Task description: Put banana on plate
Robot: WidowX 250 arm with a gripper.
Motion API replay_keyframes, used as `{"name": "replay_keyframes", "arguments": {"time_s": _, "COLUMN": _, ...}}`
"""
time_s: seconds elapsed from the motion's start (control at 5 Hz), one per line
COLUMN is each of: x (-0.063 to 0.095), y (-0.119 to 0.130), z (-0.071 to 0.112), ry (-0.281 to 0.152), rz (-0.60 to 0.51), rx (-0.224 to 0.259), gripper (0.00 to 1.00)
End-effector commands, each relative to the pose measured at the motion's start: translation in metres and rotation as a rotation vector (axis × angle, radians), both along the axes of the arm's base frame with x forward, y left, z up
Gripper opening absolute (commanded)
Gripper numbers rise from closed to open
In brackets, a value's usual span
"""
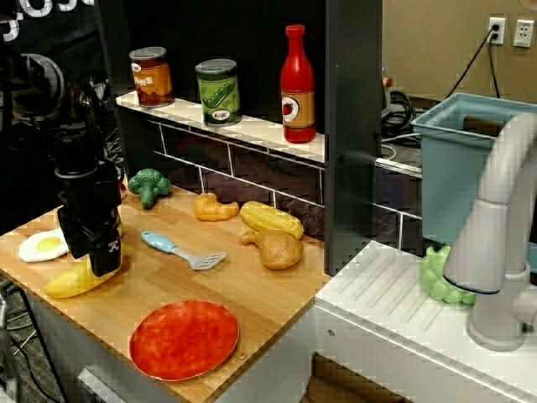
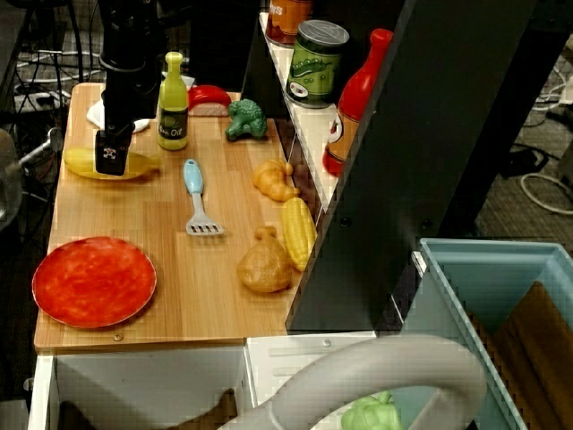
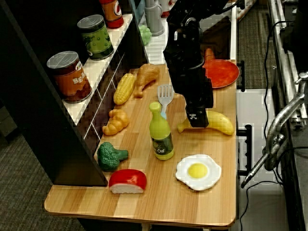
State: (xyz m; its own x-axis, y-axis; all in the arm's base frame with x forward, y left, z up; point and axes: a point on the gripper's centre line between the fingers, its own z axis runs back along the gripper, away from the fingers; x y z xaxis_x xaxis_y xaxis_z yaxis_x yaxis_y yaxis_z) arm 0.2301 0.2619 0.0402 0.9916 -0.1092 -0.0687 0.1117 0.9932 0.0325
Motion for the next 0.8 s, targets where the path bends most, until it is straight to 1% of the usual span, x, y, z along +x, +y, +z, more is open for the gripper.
{"name": "replay_keyframes", "arguments": {"time_s": 0.0, "x": 0.0037, "y": 0.0044, "z": 0.0005, "ry": 0.01, "rz": 0.008, "rx": 0.045, "gripper": 1.0}}
{"name": "replay_keyframes", "arguments": {"time_s": 0.2, "x": 0.0029, "y": 0.0044, "z": -0.0052, "ry": -0.012, "rz": 0.047, "rx": 0.048, "gripper": 1.0}}
{"name": "replay_keyframes", "arguments": {"time_s": 0.4, "x": 0.0039, "y": 0.0041, "z": -0.0079, "ry": -0.008, "rz": 0.046, "rx": 0.048, "gripper": 0.0}}
{"name": "replay_keyframes", "arguments": {"time_s": 0.6, "x": 0.0041, "y": 0.0037, "z": -0.0046, "ry": -0.014, "rz": 0.049, "rx": 0.04, "gripper": 0.0}}
